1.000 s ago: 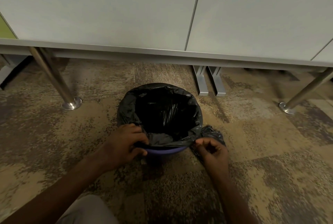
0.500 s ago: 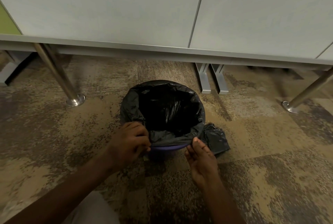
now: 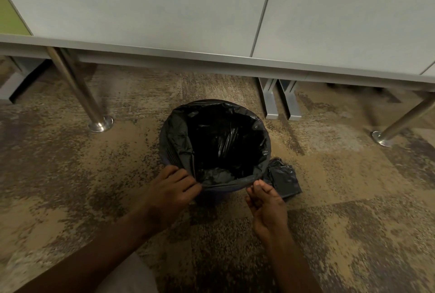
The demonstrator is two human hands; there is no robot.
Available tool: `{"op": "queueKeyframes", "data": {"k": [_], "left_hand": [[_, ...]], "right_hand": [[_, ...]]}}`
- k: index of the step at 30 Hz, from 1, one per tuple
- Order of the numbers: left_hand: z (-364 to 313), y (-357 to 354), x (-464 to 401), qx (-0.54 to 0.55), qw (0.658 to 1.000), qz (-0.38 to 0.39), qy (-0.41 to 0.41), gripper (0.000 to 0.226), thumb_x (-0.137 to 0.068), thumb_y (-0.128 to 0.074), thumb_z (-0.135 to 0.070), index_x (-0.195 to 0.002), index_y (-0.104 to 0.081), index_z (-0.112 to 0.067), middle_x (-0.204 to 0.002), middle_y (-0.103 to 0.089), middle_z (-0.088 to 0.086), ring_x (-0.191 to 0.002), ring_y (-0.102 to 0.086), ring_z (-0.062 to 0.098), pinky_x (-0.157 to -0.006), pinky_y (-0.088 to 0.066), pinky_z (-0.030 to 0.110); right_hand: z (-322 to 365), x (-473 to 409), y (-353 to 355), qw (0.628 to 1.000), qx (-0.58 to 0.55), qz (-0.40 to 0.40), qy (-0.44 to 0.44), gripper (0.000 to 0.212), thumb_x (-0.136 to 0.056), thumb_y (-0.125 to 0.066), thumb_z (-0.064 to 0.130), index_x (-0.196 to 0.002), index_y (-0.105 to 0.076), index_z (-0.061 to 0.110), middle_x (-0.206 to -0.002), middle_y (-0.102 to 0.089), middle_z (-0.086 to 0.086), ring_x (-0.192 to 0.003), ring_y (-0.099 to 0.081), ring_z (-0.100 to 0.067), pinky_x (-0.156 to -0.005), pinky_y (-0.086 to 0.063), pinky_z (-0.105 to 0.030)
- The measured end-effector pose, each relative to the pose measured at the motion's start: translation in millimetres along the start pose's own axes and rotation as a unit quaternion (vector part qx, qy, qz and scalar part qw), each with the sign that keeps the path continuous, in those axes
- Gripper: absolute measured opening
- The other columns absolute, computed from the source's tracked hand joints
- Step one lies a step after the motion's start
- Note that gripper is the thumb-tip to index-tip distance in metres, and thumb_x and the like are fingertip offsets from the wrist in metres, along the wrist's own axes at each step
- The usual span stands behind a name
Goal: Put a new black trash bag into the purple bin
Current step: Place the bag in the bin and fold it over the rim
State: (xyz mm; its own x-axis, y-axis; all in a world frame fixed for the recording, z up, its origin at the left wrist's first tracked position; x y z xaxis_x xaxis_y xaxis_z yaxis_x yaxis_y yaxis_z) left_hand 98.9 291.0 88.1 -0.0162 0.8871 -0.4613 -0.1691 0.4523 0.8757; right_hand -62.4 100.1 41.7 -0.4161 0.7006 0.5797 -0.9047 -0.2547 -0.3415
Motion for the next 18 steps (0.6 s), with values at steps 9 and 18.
{"op": "queueKeyframes", "data": {"k": [9,18], "left_hand": [[21.6,-4.0,17.3,0.005,1.0,0.008,0.002,0.014,-0.083,-0.07,-0.007,-0.091,-0.079,-0.014,-0.085,-0.072,0.005,-0.081,-0.071,0.029,-0.085,-0.047,0.039],[47.4,-7.9,16.8,0.306,0.778,-0.131,0.533,0.011,-0.089,-0.078,-0.043,-0.091,-0.07,-0.037,-0.087,-0.071,-0.016,-0.081,-0.068,-0.002,-0.071,-0.054,0.02]], "right_hand": [[-6.1,3.2,-4.3,0.989,0.119,-0.002,0.09,0.022,-0.098,-0.063,-0.008,-0.1,-0.073,0.011,-0.077,-0.079,-0.003,-0.072,-0.073,-0.019,-0.069,-0.058,-0.035],[4.7,2.1,-5.3,0.991,0.059,-0.063,0.102,0.023,-0.105,-0.061,0.03,-0.117,-0.065,0.011,-0.094,-0.067,-0.004,-0.083,-0.067,-0.021,-0.071,-0.053,-0.039]]}}
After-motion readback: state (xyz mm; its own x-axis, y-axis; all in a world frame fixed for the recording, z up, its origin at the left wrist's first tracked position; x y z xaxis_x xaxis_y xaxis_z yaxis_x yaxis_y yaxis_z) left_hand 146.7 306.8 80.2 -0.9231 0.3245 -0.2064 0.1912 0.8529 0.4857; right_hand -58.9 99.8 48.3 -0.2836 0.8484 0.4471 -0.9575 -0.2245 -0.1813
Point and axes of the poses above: each hand's wrist, its own x-axis away from the middle knuckle, its own y-axis out of the back of the hand, z = x × y, the point moved 1 cm from there along -x, towards the middle knuckle
